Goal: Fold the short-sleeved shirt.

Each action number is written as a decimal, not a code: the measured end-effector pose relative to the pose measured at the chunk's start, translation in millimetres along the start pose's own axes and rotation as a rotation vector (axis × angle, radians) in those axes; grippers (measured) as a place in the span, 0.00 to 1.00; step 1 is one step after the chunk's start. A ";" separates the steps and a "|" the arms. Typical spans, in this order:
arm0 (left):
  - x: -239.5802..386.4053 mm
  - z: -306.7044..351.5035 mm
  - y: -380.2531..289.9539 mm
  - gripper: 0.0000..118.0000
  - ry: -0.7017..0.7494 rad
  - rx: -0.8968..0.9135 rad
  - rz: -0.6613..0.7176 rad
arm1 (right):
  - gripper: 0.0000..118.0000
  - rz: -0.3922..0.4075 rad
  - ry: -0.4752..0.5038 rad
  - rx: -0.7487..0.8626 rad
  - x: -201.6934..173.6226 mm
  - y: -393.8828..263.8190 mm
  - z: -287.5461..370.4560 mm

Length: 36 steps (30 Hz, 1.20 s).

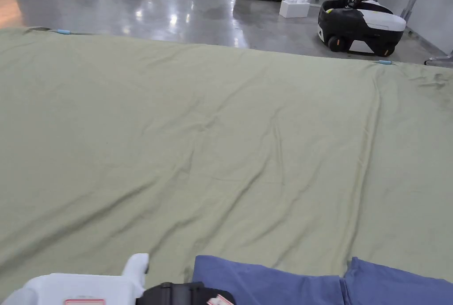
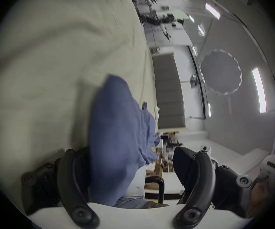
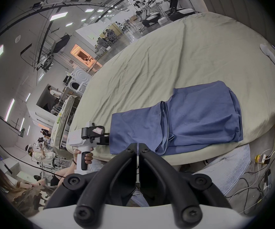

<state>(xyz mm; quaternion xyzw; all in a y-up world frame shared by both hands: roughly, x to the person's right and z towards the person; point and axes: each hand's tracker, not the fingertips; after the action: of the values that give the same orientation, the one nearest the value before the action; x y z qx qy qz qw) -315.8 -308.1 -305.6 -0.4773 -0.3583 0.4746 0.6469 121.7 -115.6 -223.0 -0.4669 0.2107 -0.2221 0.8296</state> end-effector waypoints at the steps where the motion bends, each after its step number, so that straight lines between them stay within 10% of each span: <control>1: -0.5 -9.0 4.8 0.86 0.006 -0.011 -0.015 | 0.03 -0.003 -0.002 0.001 0.3 0.2 -0.1; 3: 1.5 -32.7 17.5 0.82 -0.002 -0.001 -0.005 | 0.03 -0.013 -0.004 0.001 2.7 0.8 -1.1; 6: 1.5 -73.8 26.7 0.17 0.111 0.009 0.044 | 0.03 -0.028 -0.015 -0.002 5.8 0.8 -3.7; 16: 0.1 26.4 8.5 0.17 -0.067 0.127 0.258 | 0.03 -0.049 -0.036 0.041 6.9 4.2 11.1; 26: 67.7 196.6 -18.9 0.17 0.464 0.413 0.068 | 0.03 -0.019 -0.008 0.009 1.0 9.2 -5.8; 36: 120.5 72.0 6.3 0.17 0.418 0.221 -0.083 | 0.03 0.013 0.012 -0.016 6.6 9.2 -11.6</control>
<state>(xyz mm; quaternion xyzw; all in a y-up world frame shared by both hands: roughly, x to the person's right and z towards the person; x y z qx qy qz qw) -348.2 -172.4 -289.7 -0.4761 -0.1819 0.3749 0.7744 122.2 -122.9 -237.4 -0.4706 0.2205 -0.2177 0.8262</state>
